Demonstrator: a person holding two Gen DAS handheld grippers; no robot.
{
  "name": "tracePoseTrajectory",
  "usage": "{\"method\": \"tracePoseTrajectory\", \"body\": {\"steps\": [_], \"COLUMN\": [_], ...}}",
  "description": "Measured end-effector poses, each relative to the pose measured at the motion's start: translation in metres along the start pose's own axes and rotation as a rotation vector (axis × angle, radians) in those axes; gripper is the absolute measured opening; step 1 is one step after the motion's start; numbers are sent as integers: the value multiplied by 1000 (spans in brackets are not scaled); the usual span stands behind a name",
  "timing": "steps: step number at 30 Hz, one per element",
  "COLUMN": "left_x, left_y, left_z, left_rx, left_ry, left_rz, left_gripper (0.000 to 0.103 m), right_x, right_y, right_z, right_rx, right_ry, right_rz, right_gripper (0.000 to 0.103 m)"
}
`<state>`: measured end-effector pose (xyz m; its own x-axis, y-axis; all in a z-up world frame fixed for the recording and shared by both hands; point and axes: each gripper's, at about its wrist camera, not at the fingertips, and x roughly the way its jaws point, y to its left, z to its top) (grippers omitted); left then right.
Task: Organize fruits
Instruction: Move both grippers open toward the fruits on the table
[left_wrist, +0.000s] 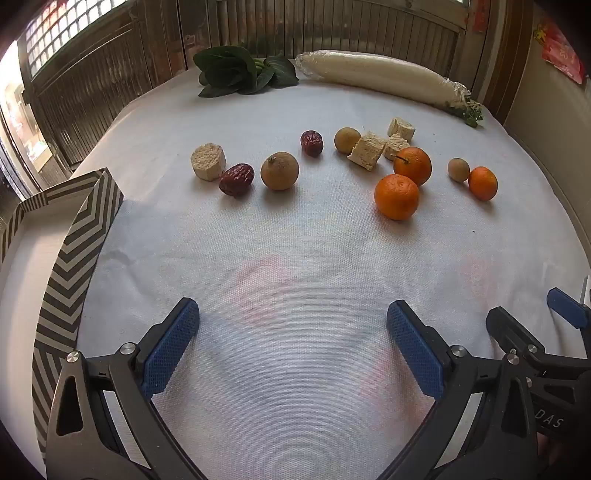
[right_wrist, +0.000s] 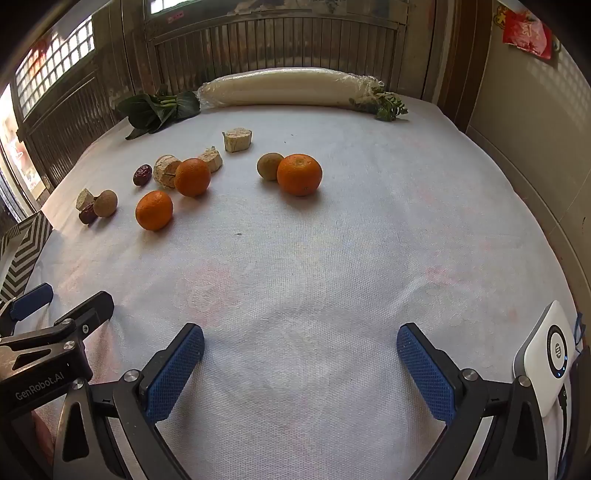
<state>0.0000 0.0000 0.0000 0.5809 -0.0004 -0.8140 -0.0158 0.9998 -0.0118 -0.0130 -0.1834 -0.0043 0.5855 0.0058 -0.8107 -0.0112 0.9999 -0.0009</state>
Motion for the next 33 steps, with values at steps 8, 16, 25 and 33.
{"method": "tracePoseTrajectory", "body": {"steps": [8, 16, 25, 33], "left_x": [-5, -36, -65, -72], "left_y": [5, 20, 32, 40], "left_z": [3, 15, 28, 41], "left_rx": [33, 13, 17, 3], "left_ry": [74, 25, -25, -25], "left_rz": [-5, 9, 14, 4], "left_gripper": [102, 102, 102, 102], "right_x": [-3, -37, -67, -76], "right_y": [0, 10, 27, 38], "right_z": [-1, 4, 22, 32], "right_rx": [14, 2, -14, -23], "right_ry": [17, -42, -105, -126], "right_rz": [6, 49, 78, 96], "right_gripper": [103, 103, 103, 103]}}
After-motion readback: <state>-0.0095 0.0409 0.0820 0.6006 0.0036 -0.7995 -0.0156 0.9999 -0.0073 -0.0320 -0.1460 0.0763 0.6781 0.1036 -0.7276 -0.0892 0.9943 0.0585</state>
